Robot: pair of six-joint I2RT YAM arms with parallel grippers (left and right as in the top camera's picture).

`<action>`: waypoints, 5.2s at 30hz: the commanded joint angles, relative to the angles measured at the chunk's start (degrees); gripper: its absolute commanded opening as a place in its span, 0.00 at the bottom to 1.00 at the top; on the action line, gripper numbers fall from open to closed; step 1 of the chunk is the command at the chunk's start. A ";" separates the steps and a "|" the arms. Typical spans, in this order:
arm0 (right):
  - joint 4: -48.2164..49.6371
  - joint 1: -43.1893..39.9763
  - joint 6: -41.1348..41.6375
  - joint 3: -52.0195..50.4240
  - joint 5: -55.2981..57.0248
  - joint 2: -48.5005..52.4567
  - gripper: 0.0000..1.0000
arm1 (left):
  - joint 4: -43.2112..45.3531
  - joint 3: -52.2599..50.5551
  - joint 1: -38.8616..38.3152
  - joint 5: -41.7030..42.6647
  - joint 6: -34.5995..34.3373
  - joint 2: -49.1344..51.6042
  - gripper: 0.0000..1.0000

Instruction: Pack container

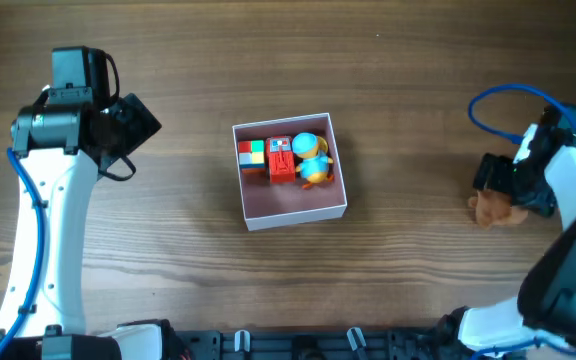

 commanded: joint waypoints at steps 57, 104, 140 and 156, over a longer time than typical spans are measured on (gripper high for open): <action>-0.31 68.39 -36.09 15.72 -8.85 4.31 0.66 | -1.53 -0.26 0.37 0.46 0.90 0.31 0.88; 4.44 67.60 -22.47 16.26 -1.40 -5.79 0.14 | -1.27 -0.26 0.35 0.28 3.74 0.31 0.89; -11.54 44.89 -4.79 5.92 -31.17 2.32 0.06 | 3.85 -0.26 -9.35 0.28 13.75 14.27 0.62; -1.11 39.17 6.97 17.53 -7.50 -2.32 0.69 | 8.46 -0.13 -9.35 -0.48 14.23 7.45 1.00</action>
